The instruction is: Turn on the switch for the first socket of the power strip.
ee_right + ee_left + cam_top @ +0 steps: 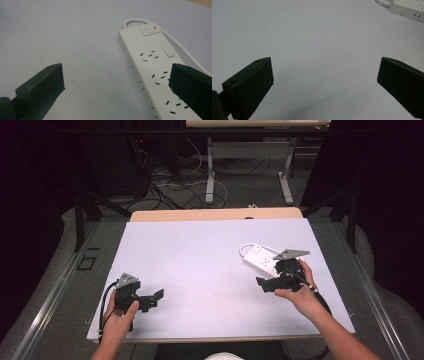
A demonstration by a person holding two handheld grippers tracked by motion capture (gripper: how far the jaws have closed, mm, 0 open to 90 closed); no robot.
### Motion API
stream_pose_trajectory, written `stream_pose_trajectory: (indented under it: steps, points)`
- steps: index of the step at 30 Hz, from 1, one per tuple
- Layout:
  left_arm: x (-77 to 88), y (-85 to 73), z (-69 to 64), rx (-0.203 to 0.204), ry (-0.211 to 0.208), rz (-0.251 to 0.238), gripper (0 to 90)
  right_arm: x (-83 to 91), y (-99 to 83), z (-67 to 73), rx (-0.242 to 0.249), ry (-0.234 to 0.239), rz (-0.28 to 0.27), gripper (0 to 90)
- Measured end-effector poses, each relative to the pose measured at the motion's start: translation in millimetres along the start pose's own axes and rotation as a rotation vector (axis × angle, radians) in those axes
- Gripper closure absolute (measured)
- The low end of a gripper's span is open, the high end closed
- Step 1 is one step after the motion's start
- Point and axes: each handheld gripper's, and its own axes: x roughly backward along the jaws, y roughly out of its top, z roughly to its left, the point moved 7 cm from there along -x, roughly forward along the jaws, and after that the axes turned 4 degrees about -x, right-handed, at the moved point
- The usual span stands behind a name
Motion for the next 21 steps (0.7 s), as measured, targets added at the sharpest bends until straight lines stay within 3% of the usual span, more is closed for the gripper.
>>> stream_pose_trajectory:
  steps: [8, 21]
  points:
    - [-0.4, 0.7, -2.0, -0.003, 0.003, -0.014, 0.4, -2.7, -14.5, 9.9, 0.011, 0.014, -0.009, 0.0]
    - [0.0, -0.1, -2.9, -0.014, 0.000, 0.004, 0.4, -10.1, -36.6, 26.3, 0.008, 0.045, -0.013, 0.0]
